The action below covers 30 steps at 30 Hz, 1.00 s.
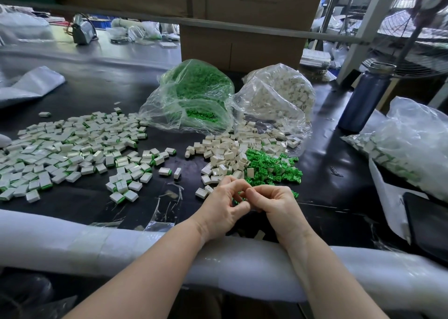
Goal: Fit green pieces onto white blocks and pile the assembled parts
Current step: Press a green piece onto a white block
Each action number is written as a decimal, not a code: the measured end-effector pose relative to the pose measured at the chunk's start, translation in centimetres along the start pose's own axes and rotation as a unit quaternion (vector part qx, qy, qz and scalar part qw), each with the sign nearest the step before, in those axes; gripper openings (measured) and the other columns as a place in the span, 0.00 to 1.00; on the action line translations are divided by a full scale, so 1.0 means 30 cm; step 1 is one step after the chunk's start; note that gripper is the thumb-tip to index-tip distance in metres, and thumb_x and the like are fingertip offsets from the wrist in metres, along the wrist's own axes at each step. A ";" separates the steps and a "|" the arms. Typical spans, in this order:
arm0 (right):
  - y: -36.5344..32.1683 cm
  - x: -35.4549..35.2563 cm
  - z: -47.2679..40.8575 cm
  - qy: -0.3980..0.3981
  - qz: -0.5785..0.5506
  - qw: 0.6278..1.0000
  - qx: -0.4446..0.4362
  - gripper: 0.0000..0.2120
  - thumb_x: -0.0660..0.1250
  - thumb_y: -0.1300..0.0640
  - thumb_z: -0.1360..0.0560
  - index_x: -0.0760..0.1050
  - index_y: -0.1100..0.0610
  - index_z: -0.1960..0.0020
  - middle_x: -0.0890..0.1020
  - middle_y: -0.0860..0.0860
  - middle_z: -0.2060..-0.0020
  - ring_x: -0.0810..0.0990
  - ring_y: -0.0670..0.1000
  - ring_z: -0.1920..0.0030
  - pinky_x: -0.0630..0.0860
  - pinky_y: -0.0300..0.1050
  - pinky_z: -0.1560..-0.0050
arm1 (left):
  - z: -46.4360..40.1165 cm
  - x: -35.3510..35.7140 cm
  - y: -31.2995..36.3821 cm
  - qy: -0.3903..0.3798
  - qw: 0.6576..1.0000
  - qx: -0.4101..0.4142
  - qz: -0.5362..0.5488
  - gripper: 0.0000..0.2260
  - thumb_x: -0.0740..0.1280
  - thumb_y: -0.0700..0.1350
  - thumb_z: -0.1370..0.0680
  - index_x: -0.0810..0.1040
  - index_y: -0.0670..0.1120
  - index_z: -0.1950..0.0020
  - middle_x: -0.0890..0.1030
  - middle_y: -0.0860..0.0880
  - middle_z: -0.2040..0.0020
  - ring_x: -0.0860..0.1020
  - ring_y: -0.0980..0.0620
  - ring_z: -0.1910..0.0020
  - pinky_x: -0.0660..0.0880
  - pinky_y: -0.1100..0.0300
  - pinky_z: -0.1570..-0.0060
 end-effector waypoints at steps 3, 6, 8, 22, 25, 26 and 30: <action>0.000 -0.001 0.001 -0.001 -0.007 1.000 0.005 0.10 0.68 0.63 0.27 0.84 0.58 0.64 0.82 0.55 0.71 0.79 0.52 0.67 0.77 0.44 0.63 | 0.000 -0.001 0.000 -0.003 1.000 -0.001 0.000 0.06 0.64 0.34 0.26 0.76 0.42 0.53 0.70 0.44 0.49 0.70 0.55 0.57 0.70 0.65 0.51; 0.000 0.000 0.001 0.000 -0.009 1.000 0.006 0.10 0.68 0.63 0.27 0.84 0.58 0.65 0.81 0.53 0.72 0.79 0.50 0.69 0.76 0.42 0.66 | 0.000 0.000 0.000 -0.005 1.000 0.000 -0.002 0.06 0.64 0.34 0.26 0.76 0.44 0.53 0.70 0.43 0.48 0.70 0.55 0.57 0.70 0.65 0.51; 0.001 -0.001 0.001 0.001 -0.008 1.000 0.005 0.09 0.68 0.63 0.27 0.83 0.58 0.65 0.81 0.53 0.73 0.78 0.49 0.70 0.75 0.41 0.67 | 0.000 -0.001 0.000 -0.007 1.000 -0.001 -0.001 0.06 0.64 0.34 0.26 0.76 0.44 0.53 0.70 0.44 0.49 0.70 0.55 0.57 0.70 0.65 0.51; 0.008 -0.008 -0.002 -0.023 -0.017 1.000 0.001 0.09 0.70 0.53 0.33 0.84 0.58 0.62 0.81 0.52 0.72 0.79 0.48 0.69 0.75 0.40 0.66 | 0.001 -0.002 0.003 -0.004 1.000 0.002 0.004 0.07 0.63 0.33 0.26 0.75 0.45 0.55 0.70 0.43 0.50 0.70 0.54 0.56 0.69 0.66 0.50; 0.007 -0.008 -0.001 -0.017 -0.018 1.000 -0.003 0.08 0.69 0.60 0.29 0.83 0.58 0.65 0.80 0.51 0.74 0.78 0.47 0.72 0.74 0.38 0.69 | 0.001 0.000 0.003 -0.009 1.000 0.001 0.004 0.07 0.64 0.33 0.26 0.75 0.44 0.55 0.70 0.43 0.49 0.70 0.53 0.56 0.70 0.66 0.51; 0.006 -0.008 -0.001 -0.014 -0.019 1.000 -0.004 0.09 0.68 0.62 0.28 0.83 0.58 0.65 0.80 0.51 0.75 0.77 0.46 0.73 0.73 0.37 0.70 | 0.001 0.000 0.002 -0.008 1.000 0.000 0.003 0.07 0.64 0.33 0.26 0.75 0.45 0.55 0.70 0.43 0.49 0.70 0.53 0.56 0.70 0.66 0.51; 0.003 -0.005 -0.001 -0.007 -0.023 1.000 -0.003 0.11 0.68 0.64 0.27 0.83 0.59 0.66 0.80 0.52 0.75 0.77 0.47 0.73 0.74 0.38 0.71 | 0.000 0.000 0.001 -0.004 1.000 -0.003 -0.001 0.07 0.64 0.33 0.26 0.74 0.46 0.55 0.70 0.41 0.48 0.71 0.52 0.56 0.69 0.66 0.52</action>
Point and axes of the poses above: each hand's wrist, its own z-axis away from the middle knuckle, its own x-axis out of the palm, y = z × x, the point moved 1 cm from there along -z, towards the middle knuckle
